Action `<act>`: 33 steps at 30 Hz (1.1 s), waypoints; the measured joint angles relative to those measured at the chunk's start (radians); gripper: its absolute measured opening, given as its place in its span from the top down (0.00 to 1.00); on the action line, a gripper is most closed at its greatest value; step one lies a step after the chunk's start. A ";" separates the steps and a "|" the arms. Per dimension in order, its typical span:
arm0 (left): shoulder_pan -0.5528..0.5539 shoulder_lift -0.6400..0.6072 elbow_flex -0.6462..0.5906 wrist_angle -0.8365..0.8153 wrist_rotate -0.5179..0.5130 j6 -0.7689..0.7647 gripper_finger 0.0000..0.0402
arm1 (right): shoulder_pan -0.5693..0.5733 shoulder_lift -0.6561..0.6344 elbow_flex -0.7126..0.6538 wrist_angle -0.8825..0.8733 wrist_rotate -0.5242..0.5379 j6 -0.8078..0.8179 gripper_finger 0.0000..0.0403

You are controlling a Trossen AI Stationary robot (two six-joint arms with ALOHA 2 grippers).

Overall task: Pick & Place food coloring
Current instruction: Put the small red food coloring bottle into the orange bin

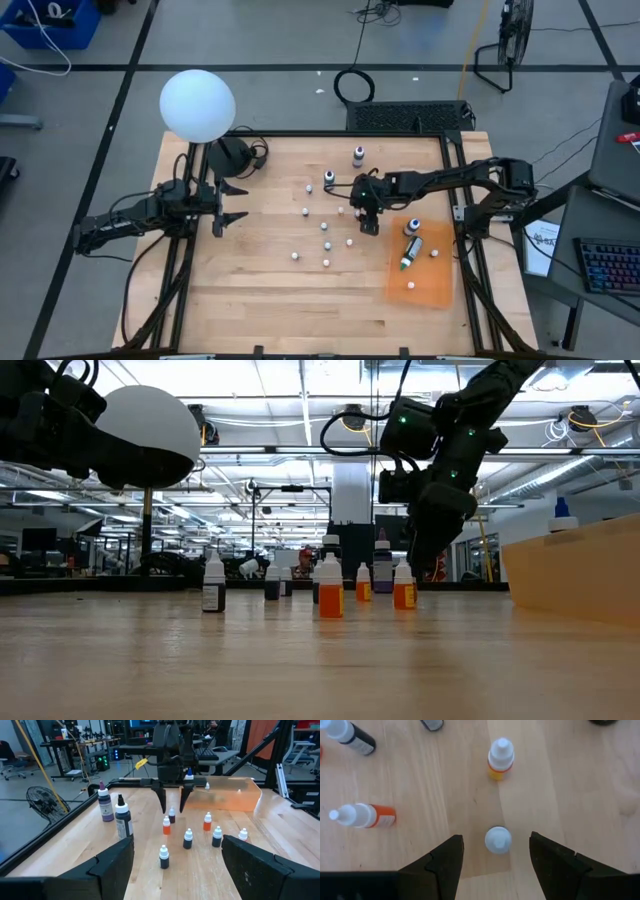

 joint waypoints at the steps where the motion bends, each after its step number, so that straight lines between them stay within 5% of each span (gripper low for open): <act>1: 0.000 0.000 0.000 0.000 0.000 0.000 0.26 | 0.000 0.000 0.000 0.006 0.000 0.000 0.48; 26: 0.000 0.000 0.000 0.000 0.000 0.000 0.26 | 0.000 0.033 0.000 0.033 0.000 -0.023 0.62; 33: 0.000 0.000 0.000 0.000 0.000 0.000 0.26 | 0.000 0.034 0.000 0.033 0.000 -0.041 0.80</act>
